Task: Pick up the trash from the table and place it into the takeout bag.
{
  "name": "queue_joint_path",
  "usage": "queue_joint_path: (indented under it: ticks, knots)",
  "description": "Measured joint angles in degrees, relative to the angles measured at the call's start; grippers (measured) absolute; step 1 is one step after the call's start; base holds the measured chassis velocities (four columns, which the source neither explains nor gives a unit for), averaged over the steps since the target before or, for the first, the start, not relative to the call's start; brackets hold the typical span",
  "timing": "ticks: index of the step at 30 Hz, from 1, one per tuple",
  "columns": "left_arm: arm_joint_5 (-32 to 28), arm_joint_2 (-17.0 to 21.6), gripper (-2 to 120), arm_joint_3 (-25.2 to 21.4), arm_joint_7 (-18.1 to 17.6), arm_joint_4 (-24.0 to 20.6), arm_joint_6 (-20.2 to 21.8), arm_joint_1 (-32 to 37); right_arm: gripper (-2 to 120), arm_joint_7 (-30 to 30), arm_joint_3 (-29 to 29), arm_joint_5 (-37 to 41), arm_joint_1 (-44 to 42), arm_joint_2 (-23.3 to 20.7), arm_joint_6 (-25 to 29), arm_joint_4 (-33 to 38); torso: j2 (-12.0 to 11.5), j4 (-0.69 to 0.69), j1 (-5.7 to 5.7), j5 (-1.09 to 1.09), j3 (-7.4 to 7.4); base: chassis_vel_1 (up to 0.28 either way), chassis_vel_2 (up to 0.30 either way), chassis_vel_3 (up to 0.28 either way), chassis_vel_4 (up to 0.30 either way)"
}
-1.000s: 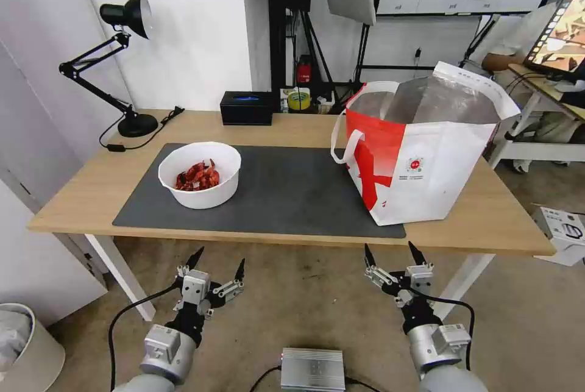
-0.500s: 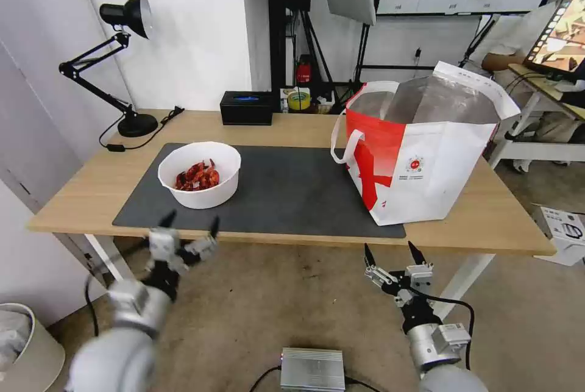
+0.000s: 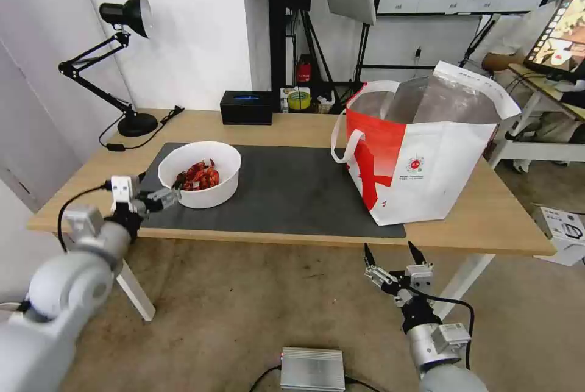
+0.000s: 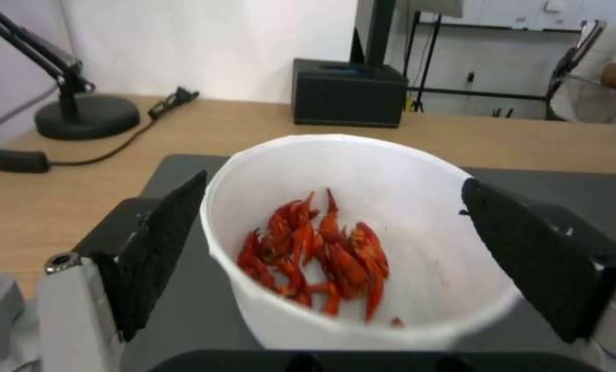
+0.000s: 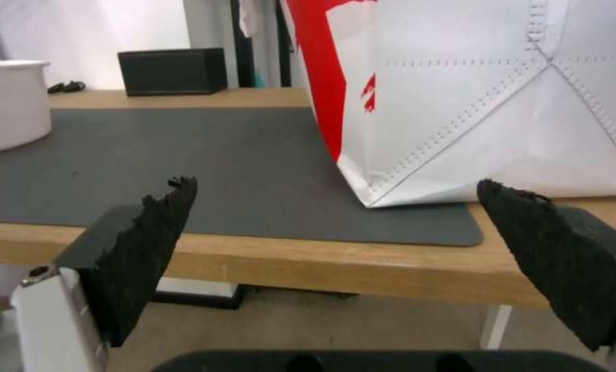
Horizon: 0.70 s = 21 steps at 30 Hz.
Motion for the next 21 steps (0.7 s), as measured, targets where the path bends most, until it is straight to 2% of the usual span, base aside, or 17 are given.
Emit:
queue_joint_path:
  ticks: [1, 4, 5, 9, 14, 21]
  knots:
    - [0.0, 0.0, 100, 0.0, 0.0, 0.0, 0.0, 0.0, 100, 0.0, 0.0, 0.0, 0.0, 0.0, 0.0, 0.0, 0.0, 0.00, 0.00, 0.00, 0.00, 0.000, 0.000, 0.000, 0.000]
    - [-5.7, 2.9, 100, 5.3, -2.5, 4.7, 2.4, -7.1, 100, 0.0, 0.0, 0.0, 0.0, 0.0, 0.0, 0.0, 0.0, 0.01, 0.00, -0.01, 0.00, 0.000, 0.000, 0.000, 0.000]
    - [-5.7, 2.9, 100, 5.3, -2.5, 4.7, 2.4, -7.1, 100, 0.0, 0.0, 0.0, 0.0, 0.0, 0.0, 0.0, 0.0, 0.01, 0.00, -0.01, 0.00, 0.000, 0.000, 0.000, 0.000]
    - [-12.5, 4.5, 100, 10.2, -4.8, 10.9, 7.2, -15.4, 100, 0.0, 0.0, 0.0, 0.0, 0.0, 0.0, 0.0, 0.0, 0.00, 0.00, -0.01, 0.00, 0.000, 0.000, 0.000, 0.000]
    - [-14.3, 5.1, 100, 12.2, -6.0, 13.9, 10.8, -18.7, 100, 0.0, 0.0, 0.0, 0.0, 0.0, 0.0, 0.0, 0.0, 0.01, 0.00, -0.01, 0.00, 0.000, 0.000, 0.000, 0.000]
    - [-17.3, 5.3, 100, 14.7, -11.1, 15.7, 16.2, -21.7, 100, 0.0, 0.0, 0.0, 0.0, 0.0, 0.0, 0.0, 0.0, 0.01, 0.00, 0.00, -0.01, 0.000, 0.000, 0.000, 0.000]
